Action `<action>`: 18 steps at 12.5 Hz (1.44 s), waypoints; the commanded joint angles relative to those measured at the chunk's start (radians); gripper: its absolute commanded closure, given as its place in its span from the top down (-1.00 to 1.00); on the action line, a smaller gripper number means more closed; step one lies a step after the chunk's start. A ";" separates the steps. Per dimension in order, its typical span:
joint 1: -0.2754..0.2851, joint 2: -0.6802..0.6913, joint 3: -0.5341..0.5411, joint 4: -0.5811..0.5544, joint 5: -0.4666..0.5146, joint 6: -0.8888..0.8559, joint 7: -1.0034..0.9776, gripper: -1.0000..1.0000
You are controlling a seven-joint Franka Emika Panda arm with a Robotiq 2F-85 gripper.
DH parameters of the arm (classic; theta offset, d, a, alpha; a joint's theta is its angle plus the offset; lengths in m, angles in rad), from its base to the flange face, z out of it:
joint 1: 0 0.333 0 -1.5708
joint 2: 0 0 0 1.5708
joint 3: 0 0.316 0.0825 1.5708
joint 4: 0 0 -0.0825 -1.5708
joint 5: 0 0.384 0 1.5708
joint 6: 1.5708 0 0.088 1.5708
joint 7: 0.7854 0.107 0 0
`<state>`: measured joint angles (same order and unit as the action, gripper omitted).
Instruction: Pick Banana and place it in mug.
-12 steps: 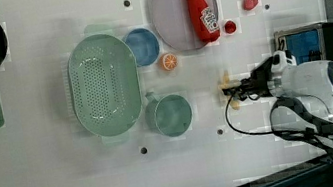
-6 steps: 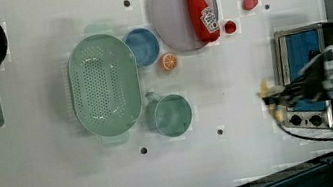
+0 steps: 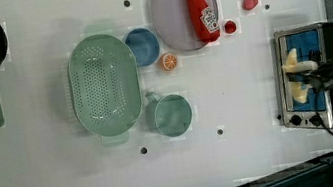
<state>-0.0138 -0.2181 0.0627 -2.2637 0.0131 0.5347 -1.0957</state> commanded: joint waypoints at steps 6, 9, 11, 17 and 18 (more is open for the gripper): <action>0.039 0.080 0.283 -0.044 0.098 -0.019 0.537 -0.36; 0.040 0.165 0.345 -0.046 0.098 0.096 0.636 -0.36; 0.040 0.230 0.365 -0.048 0.096 0.169 0.682 -0.36; 0.040 0.367 0.364 -0.051 0.014 0.319 0.689 -0.10; 0.040 0.375 0.363 -0.055 0.007 0.349 0.689 0.11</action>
<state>0.0411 0.1903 0.4202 -2.3516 0.0103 0.8394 -0.4648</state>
